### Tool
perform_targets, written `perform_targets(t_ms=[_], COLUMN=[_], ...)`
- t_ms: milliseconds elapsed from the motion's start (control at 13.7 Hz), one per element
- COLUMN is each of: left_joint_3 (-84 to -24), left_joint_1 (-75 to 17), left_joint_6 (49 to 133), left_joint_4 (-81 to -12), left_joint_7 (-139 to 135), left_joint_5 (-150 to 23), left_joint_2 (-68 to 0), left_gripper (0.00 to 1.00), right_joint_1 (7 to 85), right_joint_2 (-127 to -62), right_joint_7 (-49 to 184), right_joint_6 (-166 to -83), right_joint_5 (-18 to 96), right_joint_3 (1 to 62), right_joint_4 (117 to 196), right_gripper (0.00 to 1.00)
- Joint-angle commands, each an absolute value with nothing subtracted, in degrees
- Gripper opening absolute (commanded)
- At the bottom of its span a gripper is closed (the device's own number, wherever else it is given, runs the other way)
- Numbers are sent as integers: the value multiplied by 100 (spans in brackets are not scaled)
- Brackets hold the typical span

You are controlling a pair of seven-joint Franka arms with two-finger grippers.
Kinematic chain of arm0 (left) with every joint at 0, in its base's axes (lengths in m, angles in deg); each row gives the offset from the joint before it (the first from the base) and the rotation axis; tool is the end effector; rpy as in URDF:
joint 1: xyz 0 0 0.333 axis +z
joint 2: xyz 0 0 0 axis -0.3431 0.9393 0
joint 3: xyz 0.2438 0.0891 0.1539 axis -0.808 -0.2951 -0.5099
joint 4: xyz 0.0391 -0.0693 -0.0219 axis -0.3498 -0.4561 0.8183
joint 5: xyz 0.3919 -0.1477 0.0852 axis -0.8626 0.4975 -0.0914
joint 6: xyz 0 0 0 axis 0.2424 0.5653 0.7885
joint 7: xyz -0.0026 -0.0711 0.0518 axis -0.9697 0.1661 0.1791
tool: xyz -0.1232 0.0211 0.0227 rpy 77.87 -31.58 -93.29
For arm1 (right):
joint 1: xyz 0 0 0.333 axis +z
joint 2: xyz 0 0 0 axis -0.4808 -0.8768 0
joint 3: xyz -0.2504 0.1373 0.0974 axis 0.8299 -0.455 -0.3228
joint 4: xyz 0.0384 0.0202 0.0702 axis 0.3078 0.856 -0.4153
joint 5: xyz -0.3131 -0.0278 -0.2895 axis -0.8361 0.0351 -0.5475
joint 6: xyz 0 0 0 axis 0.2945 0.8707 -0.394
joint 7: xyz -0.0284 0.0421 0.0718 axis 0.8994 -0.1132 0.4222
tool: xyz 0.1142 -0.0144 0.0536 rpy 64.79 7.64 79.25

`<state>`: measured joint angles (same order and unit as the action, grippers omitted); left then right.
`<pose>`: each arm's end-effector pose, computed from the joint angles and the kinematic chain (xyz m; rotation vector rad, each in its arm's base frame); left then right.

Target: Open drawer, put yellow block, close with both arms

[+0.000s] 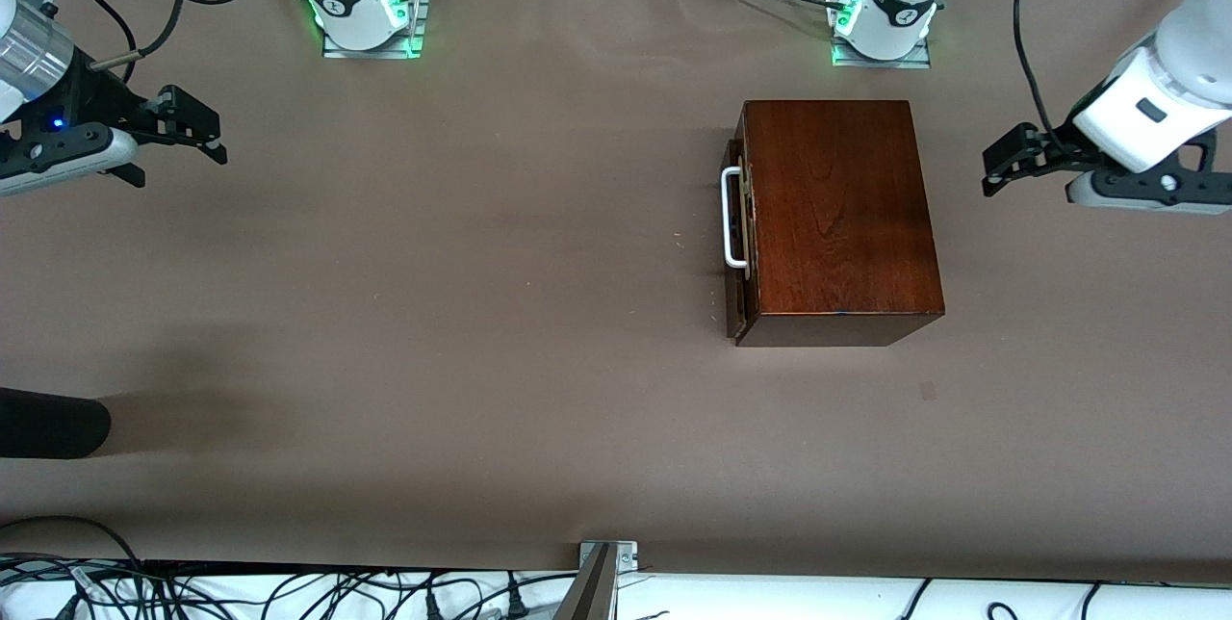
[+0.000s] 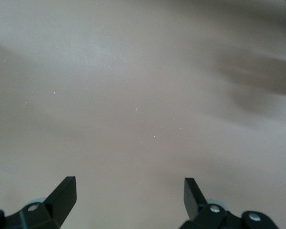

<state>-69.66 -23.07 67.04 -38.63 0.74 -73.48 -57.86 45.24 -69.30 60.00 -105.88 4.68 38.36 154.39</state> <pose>0.5973 -0.0536 0.5611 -3.1218 0.0438 0.0235 0.5878 0.0475 0.5606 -3.0522 -0.4437 -0.0574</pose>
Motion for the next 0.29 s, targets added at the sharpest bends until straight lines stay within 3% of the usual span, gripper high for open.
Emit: perform_targets(t_ms=[0,218], left_joint_3=[-7036,-7036], left_joint_1=[-2288,-2288], left_joint_6=[6997,6989], left_joint_4=[-4253,-4262], left_joint_7=[-17,-26], left_joint_5=[-7186,-7195], left_joint_2=[-6057,-6075], left_gripper=[100,100], right_joint_1=[4482,4482], right_joint_2=[-6976,-6976], right_joint_7=[6037,6037], right_joint_6=[-10519,-10528], right_joint_5=[421,439], right_joint_3=[3798,3798], right_joint_4=[15315,15315], right_gripper=[100,100])
